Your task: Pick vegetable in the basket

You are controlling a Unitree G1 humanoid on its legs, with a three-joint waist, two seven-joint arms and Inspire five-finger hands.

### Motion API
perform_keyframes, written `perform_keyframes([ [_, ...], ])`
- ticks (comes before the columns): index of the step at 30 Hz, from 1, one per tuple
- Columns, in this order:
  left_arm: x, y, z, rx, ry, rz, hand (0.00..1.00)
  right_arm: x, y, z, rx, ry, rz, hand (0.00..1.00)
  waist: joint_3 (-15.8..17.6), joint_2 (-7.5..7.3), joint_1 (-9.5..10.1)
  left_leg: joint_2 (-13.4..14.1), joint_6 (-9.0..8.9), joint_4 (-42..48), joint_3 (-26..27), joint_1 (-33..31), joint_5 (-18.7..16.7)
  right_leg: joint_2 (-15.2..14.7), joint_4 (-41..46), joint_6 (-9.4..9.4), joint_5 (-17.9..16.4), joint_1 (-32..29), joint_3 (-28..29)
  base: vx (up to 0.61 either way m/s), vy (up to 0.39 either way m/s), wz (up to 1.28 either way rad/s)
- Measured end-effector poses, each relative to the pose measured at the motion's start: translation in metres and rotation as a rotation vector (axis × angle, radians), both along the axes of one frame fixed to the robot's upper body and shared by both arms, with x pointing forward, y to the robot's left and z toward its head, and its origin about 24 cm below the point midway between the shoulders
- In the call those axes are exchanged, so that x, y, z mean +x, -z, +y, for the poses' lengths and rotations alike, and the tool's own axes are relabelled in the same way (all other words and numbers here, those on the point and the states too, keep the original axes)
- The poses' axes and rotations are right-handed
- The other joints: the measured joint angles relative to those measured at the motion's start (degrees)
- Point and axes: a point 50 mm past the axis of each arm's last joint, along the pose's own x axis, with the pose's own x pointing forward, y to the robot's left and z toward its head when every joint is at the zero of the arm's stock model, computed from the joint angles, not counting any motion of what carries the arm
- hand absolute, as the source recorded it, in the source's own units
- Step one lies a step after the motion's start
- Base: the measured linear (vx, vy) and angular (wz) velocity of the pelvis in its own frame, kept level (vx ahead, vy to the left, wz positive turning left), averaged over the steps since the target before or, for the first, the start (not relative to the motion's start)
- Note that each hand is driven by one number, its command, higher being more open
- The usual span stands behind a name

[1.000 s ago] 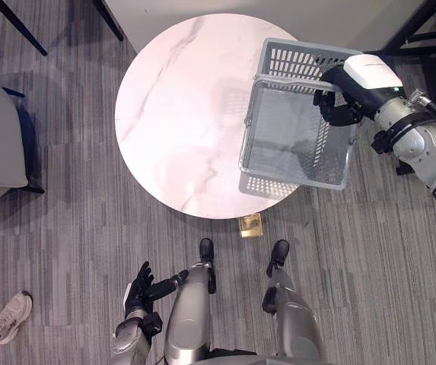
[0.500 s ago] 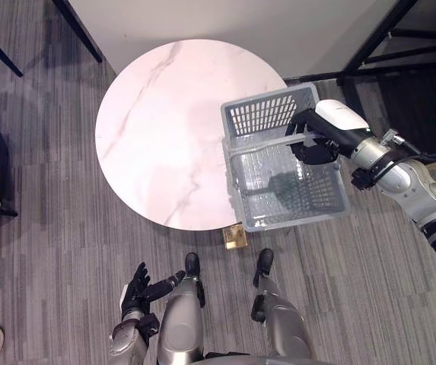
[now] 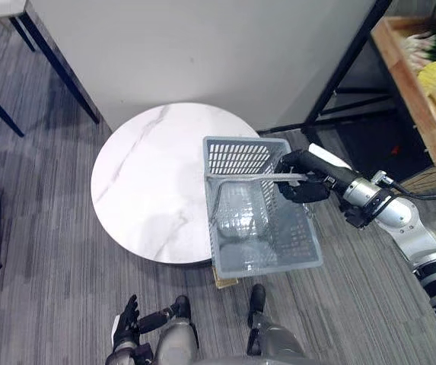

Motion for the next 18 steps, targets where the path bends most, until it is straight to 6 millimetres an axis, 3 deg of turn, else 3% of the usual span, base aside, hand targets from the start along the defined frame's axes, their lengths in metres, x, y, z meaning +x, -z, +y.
perform_keyframes([
  [11,-0.019,0.007,-0.002,0.019,-0.018,0.075,1.00,-0.008,0.029,-0.014,0.032,0.100,0.215,0.00,-4.0,0.49,-0.94,-0.3,0.19,-2.8,0.8,2.9,0.5,0.1,0.0,0.15,-0.5,1.2,0.5,0.01,0.009,-0.03],
  [18,-0.031,0.011,-0.003,0.023,-0.036,0.123,1.00,-0.019,0.042,-0.020,-0.014,0.153,0.232,0.00,-5.1,1.01,-1.66,-0.5,0.18,-3.6,1.9,5.0,0.5,0.0,0.0,0.27,-0.8,2.4,1.5,-0.03,0.021,-0.06],
])
